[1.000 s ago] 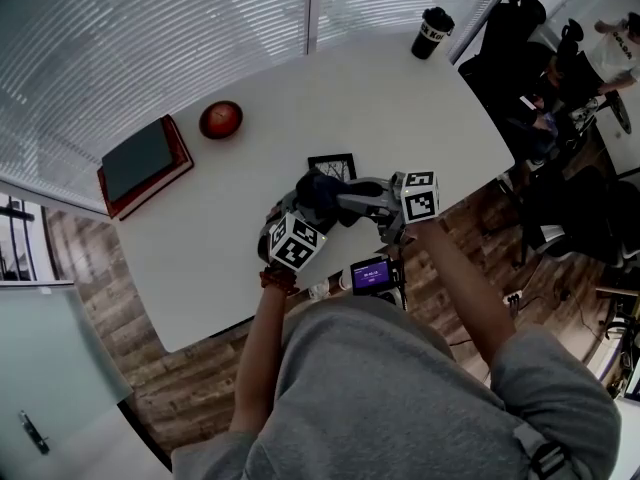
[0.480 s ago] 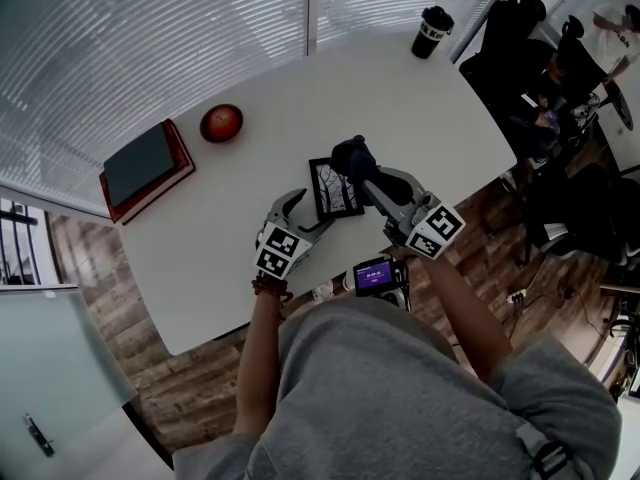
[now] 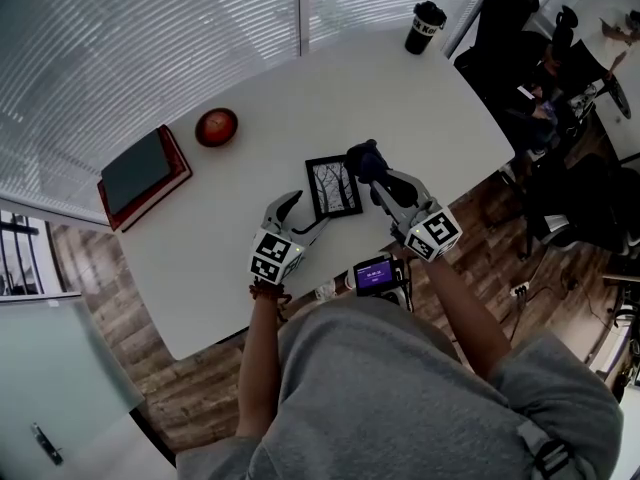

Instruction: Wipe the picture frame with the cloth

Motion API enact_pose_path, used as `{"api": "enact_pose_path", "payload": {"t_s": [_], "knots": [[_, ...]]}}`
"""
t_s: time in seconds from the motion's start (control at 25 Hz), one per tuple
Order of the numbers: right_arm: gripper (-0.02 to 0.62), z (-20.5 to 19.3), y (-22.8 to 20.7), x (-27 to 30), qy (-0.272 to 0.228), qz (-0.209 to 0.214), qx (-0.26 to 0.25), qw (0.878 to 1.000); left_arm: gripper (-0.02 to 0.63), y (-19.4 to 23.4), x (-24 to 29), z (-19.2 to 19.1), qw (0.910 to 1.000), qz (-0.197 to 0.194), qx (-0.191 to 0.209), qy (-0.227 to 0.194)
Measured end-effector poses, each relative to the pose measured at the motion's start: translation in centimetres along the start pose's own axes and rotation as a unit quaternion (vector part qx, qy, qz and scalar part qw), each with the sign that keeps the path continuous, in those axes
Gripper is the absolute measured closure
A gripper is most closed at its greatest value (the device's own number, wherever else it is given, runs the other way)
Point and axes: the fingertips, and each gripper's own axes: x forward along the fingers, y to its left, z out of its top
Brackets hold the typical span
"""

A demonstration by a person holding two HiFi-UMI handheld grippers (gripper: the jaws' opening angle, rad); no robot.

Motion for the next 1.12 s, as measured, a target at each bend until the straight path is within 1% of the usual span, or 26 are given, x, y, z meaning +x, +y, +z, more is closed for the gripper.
{"api": "enact_pose_path", "payload": {"t_s": [0.12,0.36,0.48,0.76,1.0,1.12], "knots": [[0.522,-0.4,0.1,-0.3,0.002,0.001,0.007,1.0,0.31,-0.1,-0.4,0.4,0.9999,0.0,0.003,-0.012],[0.523,-1.2,0.0,-0.7,0.01,-0.001,0.013,1.0,0.316,-0.4,-1.3,1.6,0.998,0.005,0.017,-0.06],[0.525,-0.8,0.0,-0.9,0.006,-0.006,0.014,1.0,0.331,-0.4,-1.6,1.9,0.997,0.008,0.021,-0.074],[0.527,0.0,-0.2,-1.5,0.002,-0.02,0.022,1.0,0.36,-0.1,-2.0,2.3,0.9958,0.017,0.022,-0.087],[0.528,-0.7,-0.1,-2.2,0.01,-0.025,0.026,0.999,0.374,-0.2,-2.0,2.2,0.9958,0.019,0.022,-0.086],[0.528,-1.0,0.1,-2.3,0.009,-0.025,0.033,0.999,0.396,-0.1,-2.1,2.2,0.9958,0.021,0.022,-0.086]]}}
